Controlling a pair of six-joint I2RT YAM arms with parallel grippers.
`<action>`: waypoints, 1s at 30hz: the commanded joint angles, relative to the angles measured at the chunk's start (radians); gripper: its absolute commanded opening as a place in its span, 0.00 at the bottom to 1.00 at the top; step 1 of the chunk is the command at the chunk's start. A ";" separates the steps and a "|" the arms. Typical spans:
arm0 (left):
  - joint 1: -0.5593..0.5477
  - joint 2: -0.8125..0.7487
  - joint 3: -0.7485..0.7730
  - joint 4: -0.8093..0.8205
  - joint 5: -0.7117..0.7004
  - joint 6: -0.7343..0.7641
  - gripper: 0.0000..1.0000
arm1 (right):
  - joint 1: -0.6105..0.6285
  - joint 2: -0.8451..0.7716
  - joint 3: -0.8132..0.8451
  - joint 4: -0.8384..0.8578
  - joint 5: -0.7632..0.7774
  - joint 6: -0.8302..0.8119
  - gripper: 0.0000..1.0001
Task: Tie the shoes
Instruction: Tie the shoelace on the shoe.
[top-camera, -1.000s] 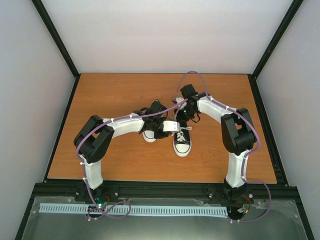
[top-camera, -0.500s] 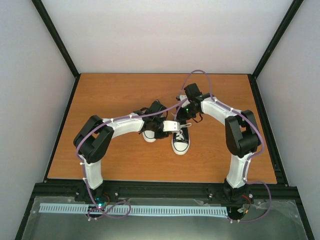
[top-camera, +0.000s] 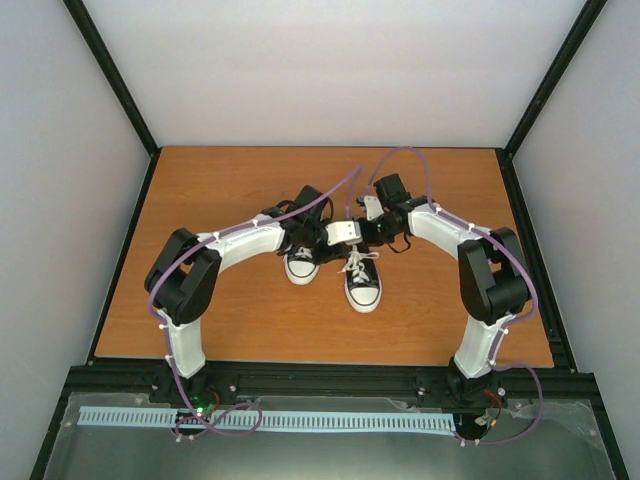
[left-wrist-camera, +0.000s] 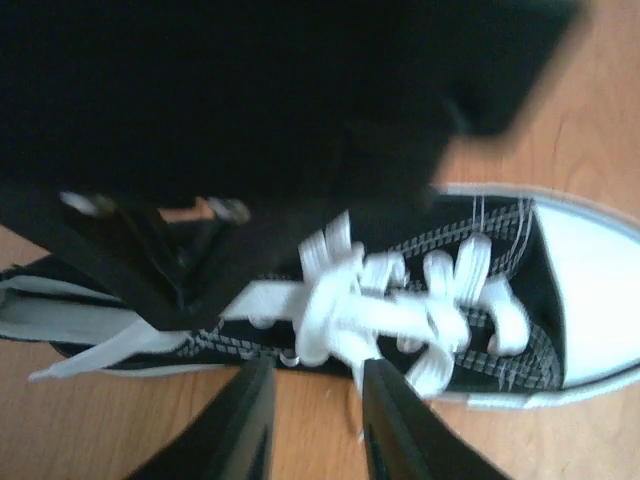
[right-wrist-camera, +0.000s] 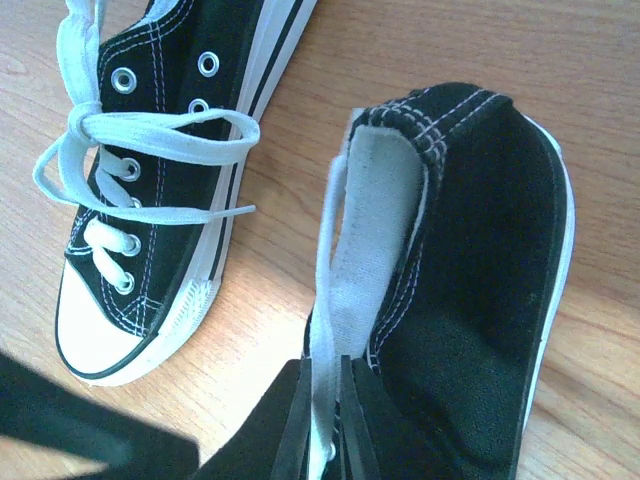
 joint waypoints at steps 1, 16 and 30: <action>0.003 -0.031 0.059 0.021 0.112 -0.127 0.22 | -0.003 -0.044 -0.026 0.042 0.003 0.055 0.11; 0.021 -0.003 0.085 0.034 0.055 -0.107 0.14 | -0.012 -0.085 -0.084 0.095 -0.059 0.116 0.03; -0.030 0.025 -0.011 0.172 -0.007 -0.185 0.15 | -0.033 -0.145 -0.185 0.110 -0.060 0.154 0.07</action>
